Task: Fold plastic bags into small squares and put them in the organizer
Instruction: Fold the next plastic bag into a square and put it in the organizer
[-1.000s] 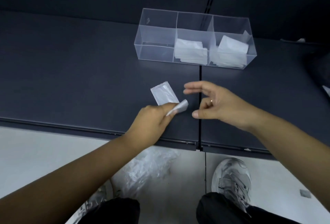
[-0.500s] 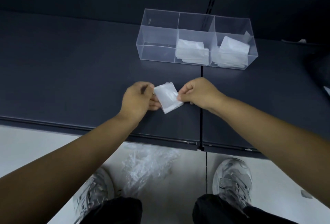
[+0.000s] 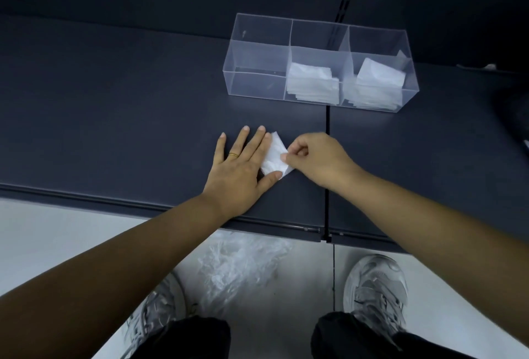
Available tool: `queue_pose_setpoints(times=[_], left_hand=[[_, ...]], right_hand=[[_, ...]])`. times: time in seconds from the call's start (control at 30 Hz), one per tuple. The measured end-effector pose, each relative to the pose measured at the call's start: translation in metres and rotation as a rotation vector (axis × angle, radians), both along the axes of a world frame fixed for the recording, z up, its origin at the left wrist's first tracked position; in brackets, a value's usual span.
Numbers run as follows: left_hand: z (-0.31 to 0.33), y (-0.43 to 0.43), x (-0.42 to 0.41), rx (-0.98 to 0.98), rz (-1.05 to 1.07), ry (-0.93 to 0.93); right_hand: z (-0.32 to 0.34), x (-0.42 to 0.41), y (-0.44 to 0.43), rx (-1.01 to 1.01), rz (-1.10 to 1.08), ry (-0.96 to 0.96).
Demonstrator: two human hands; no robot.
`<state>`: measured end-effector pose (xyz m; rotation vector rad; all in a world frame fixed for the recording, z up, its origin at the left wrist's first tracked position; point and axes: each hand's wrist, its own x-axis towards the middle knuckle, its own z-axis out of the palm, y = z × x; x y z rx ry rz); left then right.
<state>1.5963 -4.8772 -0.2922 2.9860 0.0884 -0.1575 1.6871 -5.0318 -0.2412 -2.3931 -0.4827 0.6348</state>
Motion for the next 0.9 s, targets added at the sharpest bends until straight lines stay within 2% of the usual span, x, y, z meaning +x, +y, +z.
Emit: queue_pose_setpoints(times=[0.1, 0.2, 0.27, 0.4, 0.47, 0.57, 0.63, 0.7, 0.8, 0.9], left_hand=[[0.0, -0.001, -0.002, 0.027, 0.0, 0.024], [0.0, -0.003, -0.002, 0.013, 0.037, 0.036], [0.001, -0.008, -0.004, -0.007, 0.099, 0.023], [0.004, -0.024, -0.011, -0.086, 0.203, -0.014], [0.012, -0.021, -0.009, -0.281, 0.267, -0.017], [0.033, -0.004, -0.001, -0.694, 0.356, -0.056], [0.048, 0.005, 0.003, -0.837, 0.245, 0.043], [0.056, 0.011, 0.005, -0.957, 0.153, 0.14], [0.061, 0.01, 0.006, -1.214, 0.246, 0.103], [0.063, 0.002, 0.006, -1.304, 0.32, 0.007]], right_hand=[[-0.013, -0.013, -0.009, -0.007, 0.003, -0.156], [-0.015, -0.017, -0.009, 0.059, -0.04, -0.211], [-0.012, -0.017, -0.004, 0.142, -0.102, -0.166], [-0.011, -0.012, 0.007, 0.292, -0.204, 0.047], [-0.007, -0.007, 0.004, 0.295, -0.133, 0.053], [0.007, -0.005, -0.006, 0.261, 0.128, -0.018], [0.02, -0.008, -0.011, 0.257, 0.3, -0.055], [0.03, -0.009, -0.016, 0.261, 0.37, -0.046], [0.036, -0.002, -0.022, 0.322, 0.233, 0.087], [0.039, 0.004, -0.023, 0.391, 0.053, 0.221]])
